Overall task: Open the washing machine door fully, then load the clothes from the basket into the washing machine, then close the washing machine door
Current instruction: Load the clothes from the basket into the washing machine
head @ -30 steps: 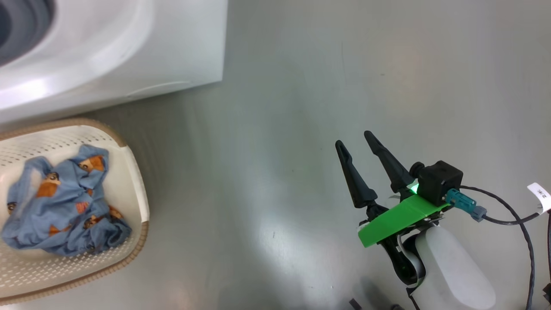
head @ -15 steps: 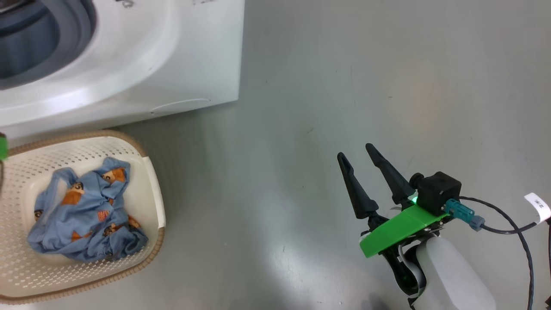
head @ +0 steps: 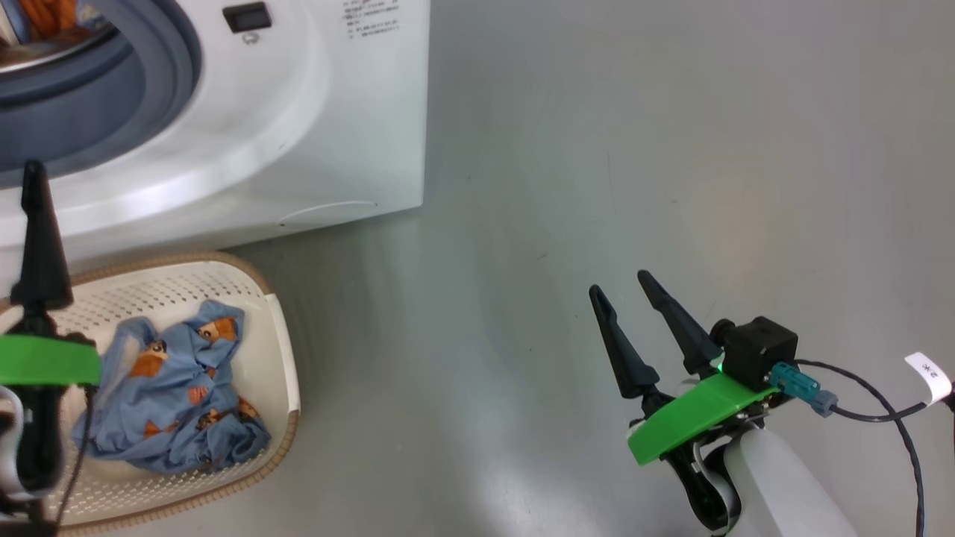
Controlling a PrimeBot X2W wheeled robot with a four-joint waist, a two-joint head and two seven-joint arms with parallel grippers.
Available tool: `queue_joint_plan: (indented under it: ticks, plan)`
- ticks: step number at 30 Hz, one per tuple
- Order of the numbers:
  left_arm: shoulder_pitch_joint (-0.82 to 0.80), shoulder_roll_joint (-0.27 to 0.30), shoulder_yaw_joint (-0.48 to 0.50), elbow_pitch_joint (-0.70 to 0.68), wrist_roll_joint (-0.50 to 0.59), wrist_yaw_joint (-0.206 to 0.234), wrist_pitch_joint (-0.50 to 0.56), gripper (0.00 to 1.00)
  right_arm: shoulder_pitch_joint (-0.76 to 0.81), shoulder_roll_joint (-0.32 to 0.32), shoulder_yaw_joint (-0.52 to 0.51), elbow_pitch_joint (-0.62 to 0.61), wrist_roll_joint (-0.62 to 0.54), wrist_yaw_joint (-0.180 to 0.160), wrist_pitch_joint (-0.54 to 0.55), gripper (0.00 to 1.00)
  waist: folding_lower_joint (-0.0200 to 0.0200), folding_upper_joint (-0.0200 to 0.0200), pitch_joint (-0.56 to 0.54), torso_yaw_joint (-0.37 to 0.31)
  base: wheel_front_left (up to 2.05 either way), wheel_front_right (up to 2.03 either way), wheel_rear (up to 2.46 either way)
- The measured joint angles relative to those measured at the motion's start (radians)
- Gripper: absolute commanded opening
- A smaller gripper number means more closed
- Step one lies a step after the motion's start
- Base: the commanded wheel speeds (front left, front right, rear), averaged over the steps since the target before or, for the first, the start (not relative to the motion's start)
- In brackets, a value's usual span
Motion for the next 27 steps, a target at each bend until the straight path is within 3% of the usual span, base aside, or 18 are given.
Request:
queue_joint_plan:
  ticks: [16, 27]
  plan:
    - [0.2, -0.25, 0.199, -0.024, 0.212, -0.103, 0.0, 1.0, 0.054, -0.001, -0.022, 0.012, -0.033, 0.0, 0.0, 1.0, 0.0, 0.0, -0.122, 0.002, 0.0, 0.0, 0.0]
    - [0.266, -0.367, 0.265, -0.024, 0.34, -0.166, 0.0, 1.0, 0.077, -0.008, -0.027, 0.007, -0.048, 0.0, 0.0, 1.0, 0.0, 0.0, -0.197, 0.005, 0.0, 0.0, 0.0]
